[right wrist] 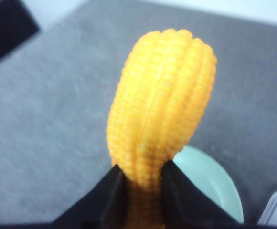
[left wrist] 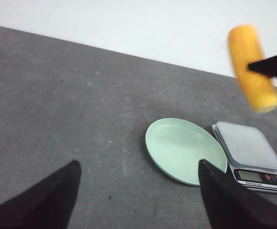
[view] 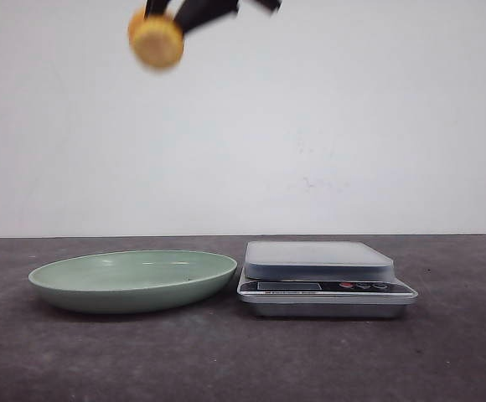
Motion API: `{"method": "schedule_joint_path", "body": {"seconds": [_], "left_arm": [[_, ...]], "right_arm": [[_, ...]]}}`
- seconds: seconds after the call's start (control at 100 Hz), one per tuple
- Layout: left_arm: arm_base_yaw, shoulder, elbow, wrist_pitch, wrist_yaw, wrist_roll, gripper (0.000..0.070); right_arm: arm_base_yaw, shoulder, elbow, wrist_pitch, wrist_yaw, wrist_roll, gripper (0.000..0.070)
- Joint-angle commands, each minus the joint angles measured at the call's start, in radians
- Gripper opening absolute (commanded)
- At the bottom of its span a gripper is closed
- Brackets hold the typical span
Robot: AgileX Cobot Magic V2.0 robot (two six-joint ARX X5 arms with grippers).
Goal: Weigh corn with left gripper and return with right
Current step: 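Lift the corn with the right gripper and carry it over the plate, then lower the corn onto the green plate and open the right gripper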
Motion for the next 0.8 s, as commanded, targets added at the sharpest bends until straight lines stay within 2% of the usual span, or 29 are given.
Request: {"method": "schedule_joint_path", "body": {"seconds": [0.0, 0.31, 0.79], "left_arm": [[-0.001, -0.006, 0.012, -0.001, -0.002, -0.002, 0.0469], [-0.001, -0.006, 0.012, -0.006, -0.002, -0.001, 0.0469], [-0.001, -0.006, 0.012, -0.006, -0.002, -0.001, 0.0469]], "right_arm": [[0.013, 0.048, 0.022, 0.016, 0.007, 0.014, 0.0000], [0.013, 0.200, 0.022, -0.002, 0.006, 0.034, 0.0000], [0.010, 0.349, 0.022, -0.016, 0.003, 0.118, 0.0000]]}}
